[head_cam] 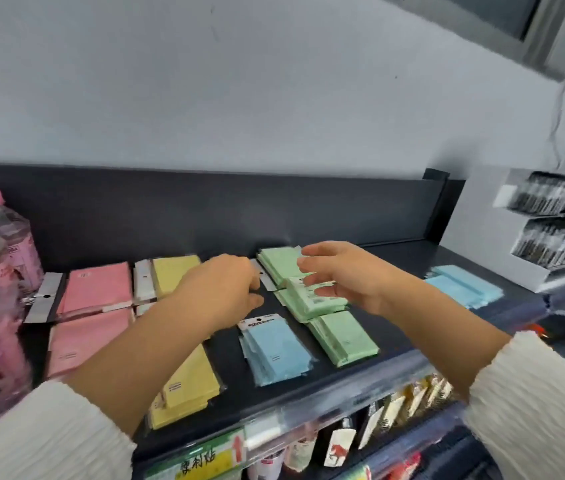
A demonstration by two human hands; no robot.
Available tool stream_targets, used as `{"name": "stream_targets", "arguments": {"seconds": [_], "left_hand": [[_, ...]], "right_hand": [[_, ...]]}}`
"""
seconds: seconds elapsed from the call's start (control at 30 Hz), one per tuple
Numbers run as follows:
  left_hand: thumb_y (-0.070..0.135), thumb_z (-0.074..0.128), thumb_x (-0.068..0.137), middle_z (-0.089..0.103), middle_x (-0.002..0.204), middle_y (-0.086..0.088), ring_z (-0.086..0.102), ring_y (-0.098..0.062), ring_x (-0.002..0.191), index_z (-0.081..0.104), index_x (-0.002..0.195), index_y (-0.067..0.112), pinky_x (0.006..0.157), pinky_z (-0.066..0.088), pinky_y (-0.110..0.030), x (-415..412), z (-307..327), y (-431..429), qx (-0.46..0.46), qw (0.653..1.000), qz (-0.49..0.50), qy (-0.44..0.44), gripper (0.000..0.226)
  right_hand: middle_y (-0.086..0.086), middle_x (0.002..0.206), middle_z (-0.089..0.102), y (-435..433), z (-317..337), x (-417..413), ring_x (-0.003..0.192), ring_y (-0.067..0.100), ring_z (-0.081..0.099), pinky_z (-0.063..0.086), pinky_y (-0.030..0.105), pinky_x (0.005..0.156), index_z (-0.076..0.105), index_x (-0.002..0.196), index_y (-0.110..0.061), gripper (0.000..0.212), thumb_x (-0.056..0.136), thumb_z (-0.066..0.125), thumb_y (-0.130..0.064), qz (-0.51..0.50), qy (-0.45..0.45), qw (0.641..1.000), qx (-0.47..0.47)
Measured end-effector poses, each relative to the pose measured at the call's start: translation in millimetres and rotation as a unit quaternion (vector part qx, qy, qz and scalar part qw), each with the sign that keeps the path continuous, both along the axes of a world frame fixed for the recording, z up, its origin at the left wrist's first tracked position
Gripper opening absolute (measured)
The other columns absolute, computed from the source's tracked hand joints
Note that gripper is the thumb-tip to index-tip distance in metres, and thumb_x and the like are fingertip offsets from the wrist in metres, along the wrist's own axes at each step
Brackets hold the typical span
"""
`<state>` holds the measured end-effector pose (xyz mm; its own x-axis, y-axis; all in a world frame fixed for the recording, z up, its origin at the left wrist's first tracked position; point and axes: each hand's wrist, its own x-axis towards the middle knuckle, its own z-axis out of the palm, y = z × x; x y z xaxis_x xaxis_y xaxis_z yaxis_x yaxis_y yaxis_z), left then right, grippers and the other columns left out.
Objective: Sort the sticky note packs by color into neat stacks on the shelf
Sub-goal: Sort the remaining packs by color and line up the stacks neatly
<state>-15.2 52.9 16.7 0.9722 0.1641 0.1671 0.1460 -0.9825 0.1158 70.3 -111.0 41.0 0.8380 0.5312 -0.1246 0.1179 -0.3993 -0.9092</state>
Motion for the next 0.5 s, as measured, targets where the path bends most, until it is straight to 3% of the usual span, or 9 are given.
{"name": "stream_targets", "arguments": {"seconds": [0.1,0.23,0.4,0.5], "left_hand": [[0.041,0.057,0.089,0.065,0.113,0.004,0.059,-0.019,0.103,0.066,0.110,0.027,0.087,0.050,-0.037,13,-1,-32,-0.017,1.000,-0.022,-0.006,0.027],[0.044,0.056,0.090,0.058,0.128,0.008,0.053,-0.015,0.117,0.060,0.122,0.026,0.097,0.045,-0.035,41,-7,-89,-0.039,0.998,-0.049,-0.002,0.036],[0.043,0.058,0.089,0.061,0.122,0.006,0.057,-0.013,0.110,0.059,0.123,0.022,0.096,0.046,-0.033,86,-14,-173,-0.099,0.994,-0.042,0.004,0.039],[0.044,0.058,0.089,0.059,0.125,0.005,0.056,-0.013,0.112,0.054,0.129,0.022,0.097,0.045,-0.030,112,-15,-216,-0.113,0.993,-0.021,0.022,0.045]], "right_hand": [[0.000,0.109,0.063,-59,7,14,0.092,0.013,0.060,0.050,0.030,0.088,0.052,0.127,-0.016,0.038,0.090,0.061,-0.022,-0.013,-0.026,1.000,-0.002],[0.002,0.113,0.061,-134,-2,39,0.094,0.012,0.060,0.050,0.024,0.083,0.054,0.127,-0.017,0.037,0.091,0.060,-0.022,-0.049,-0.056,0.997,-0.016],[0.002,0.117,0.060,-232,-12,85,0.101,0.015,0.060,0.050,0.028,0.089,0.057,0.123,-0.020,0.035,0.088,0.063,-0.022,-0.069,-0.062,0.996,-0.005],[0.006,0.116,0.059,-278,-13,115,0.094,0.015,0.057,0.050,0.025,0.080,0.057,0.122,-0.016,0.033,0.089,0.062,-0.018,-0.077,-0.059,0.995,0.010]]}}
